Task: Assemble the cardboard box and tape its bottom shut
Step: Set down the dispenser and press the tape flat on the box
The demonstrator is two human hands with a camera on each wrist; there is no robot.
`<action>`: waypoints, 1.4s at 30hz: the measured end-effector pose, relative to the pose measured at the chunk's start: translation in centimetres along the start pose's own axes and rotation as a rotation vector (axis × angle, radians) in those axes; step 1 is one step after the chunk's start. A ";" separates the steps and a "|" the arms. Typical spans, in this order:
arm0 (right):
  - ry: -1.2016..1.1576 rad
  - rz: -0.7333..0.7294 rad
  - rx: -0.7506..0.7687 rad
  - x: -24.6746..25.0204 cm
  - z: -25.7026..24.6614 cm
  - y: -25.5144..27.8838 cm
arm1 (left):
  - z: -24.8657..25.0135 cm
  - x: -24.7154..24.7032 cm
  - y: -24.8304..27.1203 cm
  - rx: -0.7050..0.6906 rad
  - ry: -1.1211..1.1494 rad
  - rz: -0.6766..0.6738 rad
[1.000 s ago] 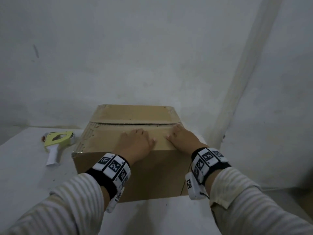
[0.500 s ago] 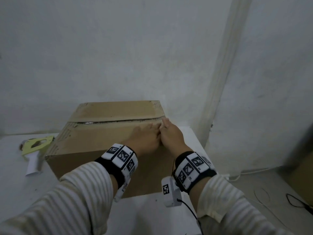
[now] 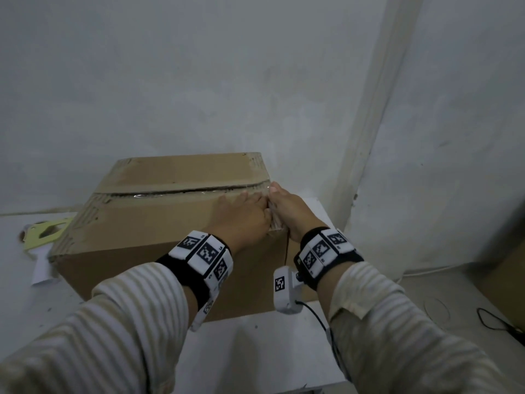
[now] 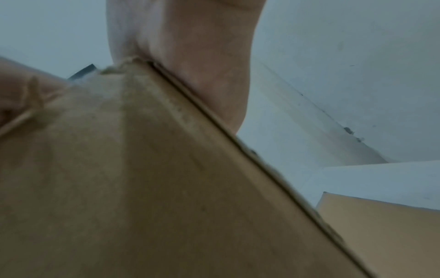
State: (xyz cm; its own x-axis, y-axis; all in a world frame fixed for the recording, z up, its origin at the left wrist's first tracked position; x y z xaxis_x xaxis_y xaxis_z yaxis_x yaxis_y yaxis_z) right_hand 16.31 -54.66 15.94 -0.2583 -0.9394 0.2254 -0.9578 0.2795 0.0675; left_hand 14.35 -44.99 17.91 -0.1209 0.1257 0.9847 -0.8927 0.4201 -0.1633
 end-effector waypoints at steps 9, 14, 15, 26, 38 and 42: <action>0.289 0.186 0.192 0.5 1.8 2.6 | 0.0 0.0 -0.1 0.010 0.031 -0.002; 0.317 0.459 0.322 0.6 1.6 6.1 | 0.3 1.0 0.6 -0.047 0.098 -0.006; 0.415 0.475 0.363 0.2 1.2 6.7 | 0.3 1.2 1.0 -0.075 0.115 -0.015; 0.769 0.502 0.384 -2.6 -0.2 9.1 | -7.9 2.8 7.4 -0.135 0.092 -0.192; 0.306 0.740 0.196 -4.0 0.5 11.5 | -24.1 5.0 15.1 0.105 0.138 0.398; 0.312 0.708 0.215 -4.7 0.9 12.1 | -26.6 3.0 16.9 0.287 0.471 0.541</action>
State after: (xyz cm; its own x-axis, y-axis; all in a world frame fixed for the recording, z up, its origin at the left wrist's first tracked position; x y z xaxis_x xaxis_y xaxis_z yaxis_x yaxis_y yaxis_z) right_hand 5.76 -47.08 14.79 -0.7968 -0.4456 0.4082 -0.5913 0.7143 -0.3744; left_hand 10.46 -13.65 16.46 -0.4324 0.6431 0.6320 -0.8472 -0.0498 -0.5289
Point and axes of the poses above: each hand's wrist, its own y-axis away from the middle knuckle, its own x-axis out of the back of the hand, z = x × y, the point moved 6 cm from there along -y, towards the middle knuckle, and after that the axes turned 11 degrees about z, right-handed, at the moved point
